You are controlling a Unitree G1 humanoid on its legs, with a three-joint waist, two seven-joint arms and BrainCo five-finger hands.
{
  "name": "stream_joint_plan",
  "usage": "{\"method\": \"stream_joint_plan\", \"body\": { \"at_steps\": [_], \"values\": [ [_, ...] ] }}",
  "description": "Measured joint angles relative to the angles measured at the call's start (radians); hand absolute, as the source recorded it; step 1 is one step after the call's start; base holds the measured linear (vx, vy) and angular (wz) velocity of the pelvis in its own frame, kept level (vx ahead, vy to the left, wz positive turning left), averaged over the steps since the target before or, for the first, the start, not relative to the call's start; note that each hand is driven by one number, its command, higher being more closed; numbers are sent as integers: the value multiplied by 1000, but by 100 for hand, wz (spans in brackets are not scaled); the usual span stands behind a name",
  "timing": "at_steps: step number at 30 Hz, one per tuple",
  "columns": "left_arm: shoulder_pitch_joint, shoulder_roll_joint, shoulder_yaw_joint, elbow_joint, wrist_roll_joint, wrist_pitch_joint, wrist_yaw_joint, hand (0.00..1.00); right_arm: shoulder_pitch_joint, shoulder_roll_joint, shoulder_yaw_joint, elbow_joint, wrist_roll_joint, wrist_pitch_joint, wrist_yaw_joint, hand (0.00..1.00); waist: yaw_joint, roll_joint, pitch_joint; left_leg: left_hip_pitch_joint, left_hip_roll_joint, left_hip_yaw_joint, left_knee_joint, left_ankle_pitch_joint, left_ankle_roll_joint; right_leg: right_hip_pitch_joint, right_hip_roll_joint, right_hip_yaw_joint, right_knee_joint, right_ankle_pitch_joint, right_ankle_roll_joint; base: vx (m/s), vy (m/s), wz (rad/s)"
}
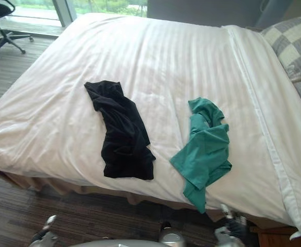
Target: Tidy the bed and pick cloth on bed and put in laundry
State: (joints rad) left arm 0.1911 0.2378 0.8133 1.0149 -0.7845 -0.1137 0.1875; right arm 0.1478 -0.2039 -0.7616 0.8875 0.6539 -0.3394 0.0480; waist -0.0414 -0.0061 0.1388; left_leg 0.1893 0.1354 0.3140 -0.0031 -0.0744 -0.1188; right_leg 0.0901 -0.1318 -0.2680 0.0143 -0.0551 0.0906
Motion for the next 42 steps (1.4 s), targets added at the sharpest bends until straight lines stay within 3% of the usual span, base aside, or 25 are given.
{"method": "stream_joint_plan", "body": {
  "at_steps": [1,2,3,5,7,8,10,12,15,16,18,21,25,29,32,36,40,41,42],
  "values": [
    [8,10,63,10,-22,-10,8,0,2,-21,-35,-6,3,-7,-4,0,1,-5,-10,1,0,0,-3,0,0,7,2,-4,-9,3,0,3,1,21],
    [27,29,174,24,-96,-34,15,0,3,-66,-105,-7,4,-26,-21,0,0,15,-26,0,1,0,-17,0,0,11,8,-16,-24,7,1,2,-10,26],
    [35,48,275,33,-165,-53,15,0,3,-107,-193,-3,12,-42,-33,0,-4,19,-38,2,1,-1,-30,0,0,23,14,-29,-39,10,0,-1,-12,30],
    [39,74,378,33,-277,-87,12,0,-4,-161,-289,15,12,-67,-51,0,-4,30,-45,-1,5,-3,-35,1,-1,28,20,-42,-51,14,-4,-23,-15,21],
    [42,124,463,28,-421,-187,12,0,-35,-246,-368,31,11,-118,-63,0,-13,42,-53,-5,11,-12,-40,4,-4,37,28,-53,-65,16,-6,-49,-39,16],
    [39,136,463,20,-424,-227,16,0,-38,-264,-370,29,9,-132,-66,0,-16,43,-57,-5,12,-17,-41,6,-6,41,30,-58,-70,17,-6,-54,-56,23],
    [11,177,436,-149,-397,-378,66,0,-44,-299,-343,-65,-28,-161,-92,0,-19,46,-88,-17,17,-33,-47,19,-10,41,32,-78,-76,18,-9,-41,-41,23],
    [-14,237,391,-309,-316,-458,103,0,-60,-316,-285,-176,-94,-163,-114,0,-14,35,-98,-19,23,-33,-48,23,-13,40,36,-77,-76,19,-13,-39,-17,4],
    [-58,314,272,-598,-104,-507,125,0,-81,-354,-186,-370,-180,-157,-132,0,-2,36,-108,-24,24,-32,-47,24,-14,33,43,-75,-76,24,-17,-65,-23,-2],
    [-61,339,208,-758,41,-507,128,0,-90,-379,-129,-462,-214,-138,-129,0,-1,36,-112,-36,22,-27,-48,27,-12,19,41,-70,-76,30,-19,-50,12,-8],
    [-73,352,151,-894,154,-486,121,0,-115,-393,-79,-526,-236,-112,-117,0,-1,38,-109,-35,21,-20,-49,27,-11,14,41,-61,-76,34,-18,-28,13,-11],
    [-134,351,-8,-1010,268,-393,54,0,-155,-395,33,-576,-282,-64,-81,0,-2,42,-108,-35,21,-10,-49,27,-11,3,42,-45,-71,36,-19,9,5,-15],
    [-224,313,-278,-1024,394,-205,-121,0,-218,-395,214,-596,-345,25,-31,0,-10,51,-84,-27,20,21,-45,27,-11,-21,43,-7,-55,37,-20,18,4,-26],
    [-258,248,-516,-978,508,-83,-230,0,-263,-389,376,-588,-386,65,-15,0,-27,49,-49,-3,18,89,-10,27,-10,-29,41,67,-40,37,-23,16,-3,-49],
    [-294,235,-610,-872,547,-40,-232,0,-263,-363,419,-581,-404,71,-10,0,-33,49,-36,21,20,126,13,27,-10,-20,44,115,-32,32,-32,23,-36,-52],
    [-357,235,-677,-687,650,4,-187,0,-255,-311,453,-580,-404,71,20,0,-78,55,-17,47,25,150,25,26,-9,-13,48,164,-30,30,-35,-20,-39,-33],
    [-409,235,-719,-583,701,22,-159,0,-214,-294,476,-581,-405,72,39,0,-81,48,-11,61,31,173,25,23,-5,-19,58,184,-13,27,-39,-95,-26,-20],
    [-444,236,-760,-479,778,48,-136,0,-206,-263,507,-599,-405,73,58,0,-79,49,8,35,38,199,13,0,-6,-82,78,215,12,40,-42,-275,-37,-30],
    [-445,236,-762,-479,779,55,-135,0,-205,-262,508,-602,-405,74,59,0,-79,50,11,36,37,199,5,0,-6,-84,78,217,11,44,-41,-280,-28,-27]
  ]
}}
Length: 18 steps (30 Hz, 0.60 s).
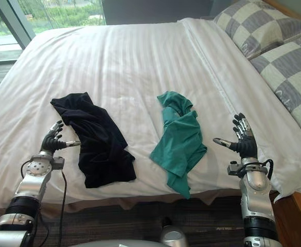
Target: Tidy the bed and pick cloth on bed and put in laundry
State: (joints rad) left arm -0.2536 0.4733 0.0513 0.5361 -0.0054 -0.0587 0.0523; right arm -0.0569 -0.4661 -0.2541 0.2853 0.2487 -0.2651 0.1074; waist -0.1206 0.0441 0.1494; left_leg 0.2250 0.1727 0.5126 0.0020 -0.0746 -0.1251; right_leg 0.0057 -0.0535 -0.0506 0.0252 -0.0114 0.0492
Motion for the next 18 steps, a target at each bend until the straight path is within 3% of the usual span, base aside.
{"method": "stream_joint_plan", "body": {
  "at_steps": [5,9,18],
  "values": [
    [-38,1,-21,73,42,9,23,0,19,26,11,-75,-1,1,5,0,-4,-1,13,-28,-6,24,-1,-2,0,-42,2,25,-9,32,0,-107,-15,-14],
    [-75,0,-41,142,115,77,43,0,6,26,30,-77,-2,13,21,0,-21,6,73,-53,-18,50,-1,-4,4,-78,0,64,-30,76,1,-139,-14,-26],
    [-299,-1,-91,200,113,86,206,0,-123,25,33,-146,7,19,11,0,-53,16,192,-181,-20,83,75,-14,20,-206,-17,122,-27,136,7,-110,-37,-15]
  ]
}}
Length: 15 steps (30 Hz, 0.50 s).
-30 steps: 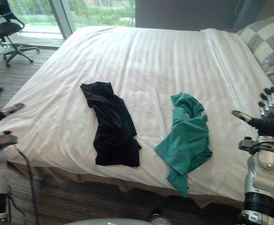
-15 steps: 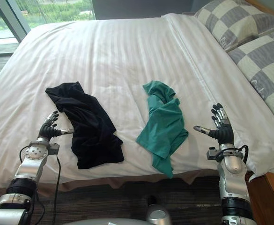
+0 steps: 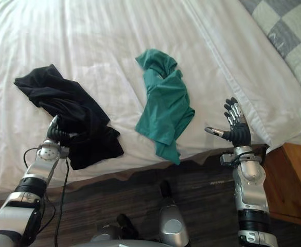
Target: Tidy the bed and pick cloth on bed and put in laundry
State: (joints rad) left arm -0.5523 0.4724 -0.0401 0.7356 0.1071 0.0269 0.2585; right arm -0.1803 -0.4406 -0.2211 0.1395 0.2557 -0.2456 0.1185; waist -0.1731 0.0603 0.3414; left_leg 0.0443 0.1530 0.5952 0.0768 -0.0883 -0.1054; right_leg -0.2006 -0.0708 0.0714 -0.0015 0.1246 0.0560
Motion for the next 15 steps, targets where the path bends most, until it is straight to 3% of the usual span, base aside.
{"method": "stream_joint_plan", "body": {
  "at_steps": [9,10,14,15],
  "values": [
    [-61,-25,-40,-11,-7,16,67,0,-12,2,51,-50,8,3,-11,0,-11,23,43,-11,2,54,18,-10,0,-37,8,47,17,4,0,-8,-6,-14],
    [-63,-31,-42,-17,-7,32,64,100,-9,2,55,-57,8,3,-10,0,-15,25,51,-11,4,54,29,-18,2,-37,8,49,22,3,1,-32,17,-12],
    [-69,-27,-66,9,9,108,-22,100,-5,2,55,-92,8,4,-2,0,-36,33,64,-19,7,58,53,-40,6,-43,4,56,35,-2,9,-43,3,-4],
    [-72,-22,-70,35,61,124,-64,100,-2,2,53,-112,8,8,1,0,-38,38,65,-23,7,65,64,-47,10,-49,2,61,40,-3,11,-27,21,-17]
  ]
}}
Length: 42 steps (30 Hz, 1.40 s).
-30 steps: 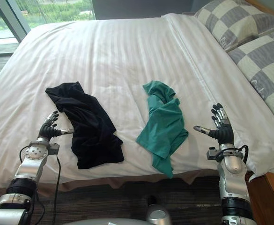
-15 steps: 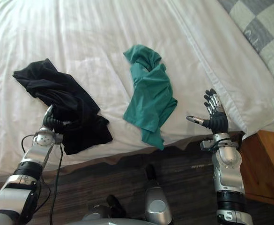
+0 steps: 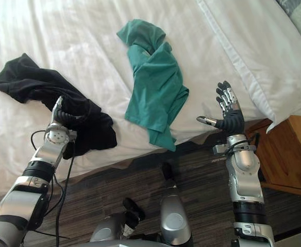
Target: Tidy the bed and pick cloth on bed and put in laundry
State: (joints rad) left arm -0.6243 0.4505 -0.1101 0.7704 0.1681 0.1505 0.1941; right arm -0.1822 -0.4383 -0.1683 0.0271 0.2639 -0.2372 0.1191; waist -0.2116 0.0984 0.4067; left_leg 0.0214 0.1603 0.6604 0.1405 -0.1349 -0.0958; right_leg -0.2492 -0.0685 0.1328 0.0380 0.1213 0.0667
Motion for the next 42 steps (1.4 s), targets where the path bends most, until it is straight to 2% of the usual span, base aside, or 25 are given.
{"method": "stream_joint_plan", "body": {
  "at_steps": [1,3,4,7,10,12,13,16,17,20,22,23,25,28,29,31,35,39,42],
  "values": [
    [-8,14,-9,9,70,12,-54,100,-7,0,3,-10,0,8,12,0,2,3,0,-2,-1,19,5,-4,1,-14,0,14,7,0,2,-30,28,-21],
    [-12,47,-29,18,162,19,-115,100,-13,0,5,-8,0,15,30,0,-1,8,-2,-1,-5,29,4,-4,1,-21,0,25,11,2,4,-15,22,-21],
    [-10,60,-53,19,201,23,-131,100,-15,0,7,-8,-1,15,38,0,-1,9,-3,6,-7,37,2,-4,1,-20,1,32,13,2,5,-1,19,-18],
    [5,73,-86,19,205,28,-131,100,-20,-3,18,-8,-14,15,48,0,-5,12,-5,21,-13,36,-5,-3,2,-11,0,36,14,2,7,3,16,-9],
    [97,67,-98,-7,157,-21,-131,100,-14,-8,22,-8,-53,15,62,0,-24,32,-17,48,-25,10,-28,1,6,22,-10,18,12,-8,19,1,27,18],
    [183,46,-104,-51,84,-98,-131,100,-13,-30,21,-8,-110,16,71,0,-21,49,-28,49,-36,-21,-36,4,12,36,-26,-5,10,-13,26,-7,34,33],
    [201,36,-104,-63,68,-115,-131,100,-13,-39,21,-7,-121,18,71,0,-20,51,-29,46,-39,-33,-37,6,15,40,-33,-15,8,-14,27,-18,28,53],
    [342,4,-104,-171,-38,-219,-169,100,-31,-83,21,1,-175,51,54,0,6,58,-35,25,-54,-98,-54,24,30,52,-57,-72,4,-20,36,-19,7,57],
    [367,-2,-104,-196,-53,-234,-181,100,-43,-96,21,14,-179,57,50,0,12,59,-35,18,-57,-111,-55,26,33,52,-60,-82,4,-20,37,-22,-12,63],
    [507,-19,-109,-331,-172,-271,-281,100,-147,-150,12,103,-198,82,1,0,41,63,-37,-20,-70,-163,-57,38,42,46,-83,-128,4,-23,40,-12,1,55],
    [643,-55,-136,-402,-322,-263,-392,100,-217,-200,-7,147,-221,97,-47,0,70,76,-31,-51,-76,-204,-53,44,48,40,-97,-165,4,-27,43,13,8,51],
    [678,-66,-149,-408,-354,-251,-413,100,-230,-211,-15,154,-225,101,-55,0,74,78,-30,-62,-78,-214,-50,45,50,37,-101,-176,4,-29,43,40,11,51],
    [808,-99,-203,-454,-465,-197,-495,100,-287,-262,-27,198,-250,119,-86,0,105,93,-16,-91,-91,-251,-48,55,56,29,-112,-197,6,-33,40,53,33,52],
    [908,-123,-246,-536,-544,-158,-559,100,-350,-292,-27,290,-278,144,-104,0,133,104,-3,-118,-91,-294,-30,60,58,29,-118,-199,11,-45,31,34,21,52],
    [933,-139,-259,-562,-586,-150,-582,100,-378,-301,-24,338,-298,150,-108,0,157,110,2,-125,-91,-309,-28,63,58,28,-119,-204,14,-50,29,-17,-10,37],
    [948,-169,-266,-608,-632,-136,-604,100,-432,-338,-1,411,-340,152,-114,0,179,125,12,-151,-91,-332,-16,65,59,15,-124,-216,33,-62,27,-48,-14,34],
    [943,-177,-271,-634,-651,-134,-612,100,-496,-393,38,502,-390,147,-122,0,181,131,31,-192,-92,-348,-19,83,59,-21,-127,-233,44,-63,27,-57,-12,17],
    [906,-175,-268,-624,-651,-129,-606,100,-583,-455,103,604,-449,142,-124,0,199,139,39,-241,-95,-353,-42,111,59,-82,-127,-233,52,-57,29,-26,-18,5],
    [856,-184,-270,-586,-650,-133,-605,100,-678,-512,178,682,-538,152,-90,0,206,162,49,-250,-100,-364,-73,134,58,-99,-129,-244,53,-54,27,-5,-10,12]
  ]
}}
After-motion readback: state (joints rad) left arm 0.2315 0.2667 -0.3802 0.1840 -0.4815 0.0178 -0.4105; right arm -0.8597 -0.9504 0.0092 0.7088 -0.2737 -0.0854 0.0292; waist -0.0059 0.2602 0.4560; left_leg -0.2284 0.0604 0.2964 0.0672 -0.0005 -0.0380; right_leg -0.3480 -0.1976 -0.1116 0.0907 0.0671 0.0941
